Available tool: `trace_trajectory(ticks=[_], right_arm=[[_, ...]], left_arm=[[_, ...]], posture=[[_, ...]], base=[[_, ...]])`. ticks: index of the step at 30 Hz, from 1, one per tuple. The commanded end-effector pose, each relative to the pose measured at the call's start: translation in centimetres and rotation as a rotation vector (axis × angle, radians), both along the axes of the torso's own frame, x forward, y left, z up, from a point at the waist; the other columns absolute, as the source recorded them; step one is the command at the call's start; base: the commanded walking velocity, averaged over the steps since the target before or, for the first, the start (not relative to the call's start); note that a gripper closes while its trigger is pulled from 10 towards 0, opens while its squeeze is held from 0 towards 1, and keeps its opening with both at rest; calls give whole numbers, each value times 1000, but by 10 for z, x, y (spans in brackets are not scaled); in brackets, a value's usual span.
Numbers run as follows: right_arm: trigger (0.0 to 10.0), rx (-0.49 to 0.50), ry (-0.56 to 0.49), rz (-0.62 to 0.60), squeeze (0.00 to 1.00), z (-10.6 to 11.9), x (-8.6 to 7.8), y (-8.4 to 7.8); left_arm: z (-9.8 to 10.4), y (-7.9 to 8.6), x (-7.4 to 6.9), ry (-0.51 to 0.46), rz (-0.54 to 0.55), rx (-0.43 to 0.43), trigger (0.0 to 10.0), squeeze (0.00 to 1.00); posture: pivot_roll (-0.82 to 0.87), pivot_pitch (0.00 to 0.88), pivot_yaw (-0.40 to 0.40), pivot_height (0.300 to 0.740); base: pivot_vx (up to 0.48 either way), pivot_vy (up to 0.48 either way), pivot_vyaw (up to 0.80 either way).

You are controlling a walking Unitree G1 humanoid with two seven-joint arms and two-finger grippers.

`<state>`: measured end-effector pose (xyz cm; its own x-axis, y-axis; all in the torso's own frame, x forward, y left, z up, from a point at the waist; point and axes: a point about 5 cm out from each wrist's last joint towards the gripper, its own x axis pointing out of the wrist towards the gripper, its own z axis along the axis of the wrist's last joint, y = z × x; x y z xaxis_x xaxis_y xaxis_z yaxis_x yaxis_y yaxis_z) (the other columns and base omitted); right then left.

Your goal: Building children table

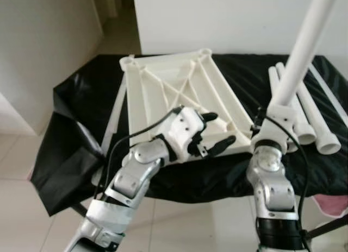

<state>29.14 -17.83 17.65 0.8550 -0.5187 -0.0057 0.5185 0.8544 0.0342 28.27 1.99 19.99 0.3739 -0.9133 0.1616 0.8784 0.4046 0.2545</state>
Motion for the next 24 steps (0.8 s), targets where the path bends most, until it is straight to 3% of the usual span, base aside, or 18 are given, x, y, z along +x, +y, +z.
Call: trace_trajectory(ticks=[1,15,22,24], right_arm=[[10000,64,197,-55,0,-38,-5,-10],[10000,200,202,-87,0,-36,0,-15],[10000,195,220,-91,0,-32,5,-17],[10000,138,253,-66,0,-28,12,-17]], left_arm=[[0,0,-1,1,-5,9,10000,0],[0,0,-2,-2,4,5,10000,0],[1,0,0,-3,8,1,10000,0],[2,-1,0,-3,13,-4,10000,0]], posture=[[-95,42,35,740],[-91,52,29,740],[-95,55,27,740],[-100,59,22,740]], base=[[0,0,0],[0,0,0],[0,0,0],[0,0,0]])
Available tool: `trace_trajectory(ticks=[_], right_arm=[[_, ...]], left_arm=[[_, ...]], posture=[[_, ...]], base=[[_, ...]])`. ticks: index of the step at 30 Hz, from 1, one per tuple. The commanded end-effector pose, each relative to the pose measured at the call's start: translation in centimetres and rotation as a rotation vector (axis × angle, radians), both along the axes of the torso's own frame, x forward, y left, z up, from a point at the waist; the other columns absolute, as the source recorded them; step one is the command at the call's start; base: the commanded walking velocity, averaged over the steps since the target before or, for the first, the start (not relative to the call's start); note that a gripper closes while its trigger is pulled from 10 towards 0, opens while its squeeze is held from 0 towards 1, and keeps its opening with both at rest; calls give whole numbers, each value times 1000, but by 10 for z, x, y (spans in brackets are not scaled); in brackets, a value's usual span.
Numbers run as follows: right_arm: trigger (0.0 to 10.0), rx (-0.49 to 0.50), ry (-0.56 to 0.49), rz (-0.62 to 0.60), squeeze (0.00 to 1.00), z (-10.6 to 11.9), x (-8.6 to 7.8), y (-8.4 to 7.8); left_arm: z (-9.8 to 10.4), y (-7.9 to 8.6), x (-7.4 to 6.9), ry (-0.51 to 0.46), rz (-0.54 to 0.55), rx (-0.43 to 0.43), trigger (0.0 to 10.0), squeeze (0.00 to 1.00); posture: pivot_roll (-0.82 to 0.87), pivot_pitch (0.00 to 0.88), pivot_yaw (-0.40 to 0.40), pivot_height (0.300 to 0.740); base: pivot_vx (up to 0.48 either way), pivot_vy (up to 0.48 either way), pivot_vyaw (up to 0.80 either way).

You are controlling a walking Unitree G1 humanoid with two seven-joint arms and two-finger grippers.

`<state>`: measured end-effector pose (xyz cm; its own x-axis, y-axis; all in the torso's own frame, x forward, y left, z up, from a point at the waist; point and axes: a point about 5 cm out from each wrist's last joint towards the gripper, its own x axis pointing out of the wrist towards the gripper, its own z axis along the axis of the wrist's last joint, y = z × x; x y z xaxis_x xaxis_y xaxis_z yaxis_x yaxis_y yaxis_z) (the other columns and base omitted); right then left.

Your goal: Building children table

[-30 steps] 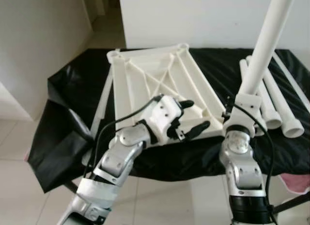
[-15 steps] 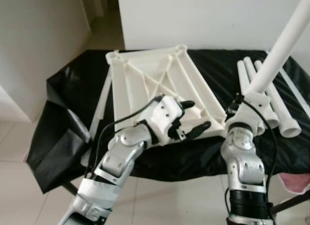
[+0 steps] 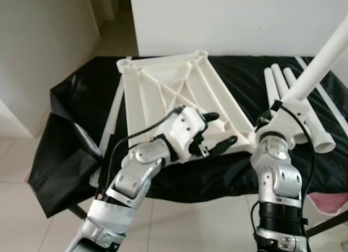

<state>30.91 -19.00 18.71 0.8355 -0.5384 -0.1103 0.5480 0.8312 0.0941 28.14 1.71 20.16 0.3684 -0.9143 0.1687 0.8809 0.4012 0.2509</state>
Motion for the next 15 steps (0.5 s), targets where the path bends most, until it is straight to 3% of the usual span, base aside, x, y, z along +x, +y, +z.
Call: trace_trajectory(ticks=[1,14,15], right_arm=[[10000,16,211,-17,0,-38,-4,-5],[10000,-107,280,70,0,-41,2,1],[10000,-171,281,100,0,-41,2,1]], left_arm=[[0,2,1,-3,20,2,10000,0],[0,3,2,-2,34,-6,10000,0],[1,3,3,-4,36,-8,10000,0]], posture=[[-100,59,22,740],[-98,59,12,740],[-99,59,13,740]], base=[[0,0,0],[0,0,0],[0,0,0]])
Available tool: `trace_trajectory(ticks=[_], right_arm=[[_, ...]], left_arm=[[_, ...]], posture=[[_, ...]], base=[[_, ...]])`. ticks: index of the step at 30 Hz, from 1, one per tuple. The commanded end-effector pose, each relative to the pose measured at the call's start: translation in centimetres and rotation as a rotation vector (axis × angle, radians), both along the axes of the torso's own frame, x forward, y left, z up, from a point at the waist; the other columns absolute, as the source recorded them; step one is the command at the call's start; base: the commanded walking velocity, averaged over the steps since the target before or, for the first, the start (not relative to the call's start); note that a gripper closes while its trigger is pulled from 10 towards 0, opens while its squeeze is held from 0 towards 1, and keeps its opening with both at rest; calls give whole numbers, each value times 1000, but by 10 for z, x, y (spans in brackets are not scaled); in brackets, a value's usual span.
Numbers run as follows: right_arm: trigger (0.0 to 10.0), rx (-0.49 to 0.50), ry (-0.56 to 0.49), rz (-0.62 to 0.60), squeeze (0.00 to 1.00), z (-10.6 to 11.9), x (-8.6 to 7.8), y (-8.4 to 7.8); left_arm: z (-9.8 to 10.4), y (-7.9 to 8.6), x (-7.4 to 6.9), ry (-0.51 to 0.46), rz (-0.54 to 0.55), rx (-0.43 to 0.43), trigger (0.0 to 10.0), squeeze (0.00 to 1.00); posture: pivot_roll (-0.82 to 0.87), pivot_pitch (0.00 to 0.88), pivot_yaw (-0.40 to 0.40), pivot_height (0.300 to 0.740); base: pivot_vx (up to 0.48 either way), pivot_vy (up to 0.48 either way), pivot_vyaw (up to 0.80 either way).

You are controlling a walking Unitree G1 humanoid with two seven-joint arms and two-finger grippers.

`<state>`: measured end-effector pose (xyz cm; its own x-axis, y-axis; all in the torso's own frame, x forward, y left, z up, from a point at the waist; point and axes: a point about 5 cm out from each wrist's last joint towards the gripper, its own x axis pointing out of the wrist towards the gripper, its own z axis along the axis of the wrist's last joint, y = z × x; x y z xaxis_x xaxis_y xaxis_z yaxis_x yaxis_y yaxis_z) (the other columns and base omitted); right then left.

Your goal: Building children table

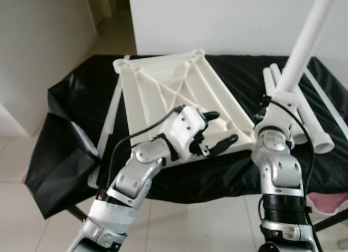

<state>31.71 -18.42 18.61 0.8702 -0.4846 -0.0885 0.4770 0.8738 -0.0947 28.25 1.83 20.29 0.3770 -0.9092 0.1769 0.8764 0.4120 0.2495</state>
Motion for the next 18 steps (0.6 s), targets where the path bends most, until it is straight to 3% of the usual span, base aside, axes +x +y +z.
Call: trace_trajectory(ticks=[1,5,7,18], right_arm=[[10000,-6,203,-1,0,-40,-6,-5],[10000,-17,205,10,0,-41,-6,-5],[10000,-6,175,70,0,-44,-8,-3],[10000,96,-65,242,0,-47,-33,-5]], left_arm=[[-1,2,1,-2,26,0,10000,0],[0,2,1,-2,27,0,10000,0],[0,2,2,-2,28,-1,10000,0],[0,3,2,0,26,2,10000,0]], posture=[[-99,59,13,740],[-99,58,13,740],[-98,61,13,740],[-104,64,25,740]], base=[[0,0,0],[0,0,0],[0,0,0],[0,0,0]])
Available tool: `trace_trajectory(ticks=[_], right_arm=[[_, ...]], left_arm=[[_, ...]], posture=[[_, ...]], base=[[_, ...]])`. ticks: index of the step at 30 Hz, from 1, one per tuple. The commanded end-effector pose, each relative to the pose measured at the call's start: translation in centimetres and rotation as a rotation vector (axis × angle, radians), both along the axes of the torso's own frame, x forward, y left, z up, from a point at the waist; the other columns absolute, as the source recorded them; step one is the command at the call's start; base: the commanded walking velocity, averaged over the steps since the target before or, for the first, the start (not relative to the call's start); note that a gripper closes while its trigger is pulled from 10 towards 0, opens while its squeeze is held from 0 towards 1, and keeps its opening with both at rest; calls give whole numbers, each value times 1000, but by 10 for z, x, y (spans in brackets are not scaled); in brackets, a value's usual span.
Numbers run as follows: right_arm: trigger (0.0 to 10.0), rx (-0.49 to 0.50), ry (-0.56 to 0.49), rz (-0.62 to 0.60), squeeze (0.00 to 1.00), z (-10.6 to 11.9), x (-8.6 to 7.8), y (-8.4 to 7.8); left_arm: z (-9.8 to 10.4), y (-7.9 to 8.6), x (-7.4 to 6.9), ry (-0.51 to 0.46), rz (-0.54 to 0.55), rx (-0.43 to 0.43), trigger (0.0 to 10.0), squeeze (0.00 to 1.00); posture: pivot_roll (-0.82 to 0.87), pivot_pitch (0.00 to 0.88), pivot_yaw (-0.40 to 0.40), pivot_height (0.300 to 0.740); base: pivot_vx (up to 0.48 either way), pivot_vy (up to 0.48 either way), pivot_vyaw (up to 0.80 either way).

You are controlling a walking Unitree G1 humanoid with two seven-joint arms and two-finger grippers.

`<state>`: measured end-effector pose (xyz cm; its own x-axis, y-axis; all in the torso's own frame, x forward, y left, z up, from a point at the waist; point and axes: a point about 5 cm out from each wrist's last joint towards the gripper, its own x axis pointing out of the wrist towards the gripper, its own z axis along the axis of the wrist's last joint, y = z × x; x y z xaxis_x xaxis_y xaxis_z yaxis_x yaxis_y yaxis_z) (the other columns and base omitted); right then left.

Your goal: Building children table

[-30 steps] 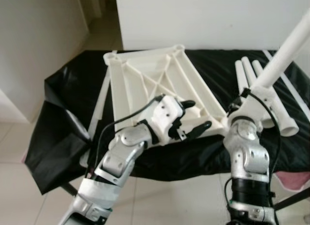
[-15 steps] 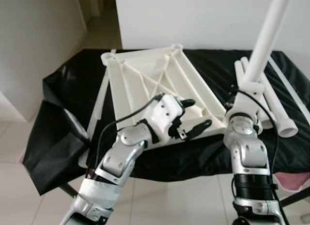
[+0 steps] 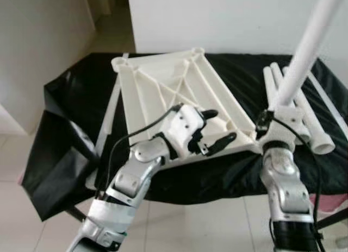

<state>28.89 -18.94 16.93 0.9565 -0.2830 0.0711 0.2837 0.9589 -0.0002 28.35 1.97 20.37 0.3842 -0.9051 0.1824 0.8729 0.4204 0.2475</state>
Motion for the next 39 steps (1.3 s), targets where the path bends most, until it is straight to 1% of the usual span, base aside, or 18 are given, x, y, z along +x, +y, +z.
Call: trace_trajectory(ticks=[1,4,5,10,14,15,17,18,20,24,26,32,35,36,37,38,39], right_arm=[[10000,54,125,31,0,-31,-4,1],[10000,117,126,88,0,-36,-8,-5],[10000,108,129,105,0,-37,-8,-8],[10000,85,125,124,0,-38,-8,-10],[10000,61,168,229,0,-35,5,-23],[10000,61,168,229,0,-35,5,-23],[10000,21,223,291,0,-33,13,-25],[10000,21,223,291,0,-33,13,-25],[10000,-1,262,324,0,-34,17,-26],[10000,2,289,353,0,-36,18,-25],[10000,7,308,390,0,-37,20,-24],[10000,2,313,426,0,-36,22,-22],[10000,-2,297,451,0,-34,22,-22],[10000,-38,268,462,0,-31,21,-22],[10000,-38,268,462,0,-31,21,-22],[10000,-63,227,489,0,-28,18,-20],[10000,-78,209,522,0,-27,16,-18]], left_arm=[[-1,2,1,0,18,8,10000,0],[-1,1,1,0,13,8,10000,0],[-1,1,1,-1,11,8,10000,0],[-1,1,1,0,9,8,10000,0],[0,-1,1,-4,2,9,10000,0],[0,-1,1,-4,2,9,10000,0],[0,0,1,-7,1,9,10000,0],[0,0,1,-7,1,9,10000,0],[1,-1,1,-9,1,9,10000,0],[1,-1,1,-11,0,8,10000,0],[2,-1,1,-13,1,8,10000,0],[2,-1,1,-15,2,7,10000,0],[2,-1,1,-15,2,6,10000,0],[2,-1,1,-15,2,6,10000,0],[2,-1,1,-15,2,6,10000,0],[2,-1,1,-14,2,5,10000,0],[2,-1,1,-14,2,5,10000,0]], posture=[[-104,64,25,740],[-108,65,29,740],[-110,65,32,740],[-110,65,34,740],[-110,55,38,740],[-110,55,38,740],[-109,49,38,740],[-109,49,38,740],[-107,45,38,740],[-105,46,37,740],[-105,44,38,740],[-105,43,40,740],[-106,45,39,740],[-107,47,39,740],[-107,47,39,740],[-109,50,40,740],[-110,50,41,740]], base=[[0,0,0],[0,0,0],[0,0,0],[0,0,0],[0,0,0],[0,0,0],[0,0,0],[0,0,0],[0,0,0],[0,0,0],[0,0,0],[0,0,0],[0,0,0],[0,0,0],[0,0,0],[0,0,0],[0,0,0]])
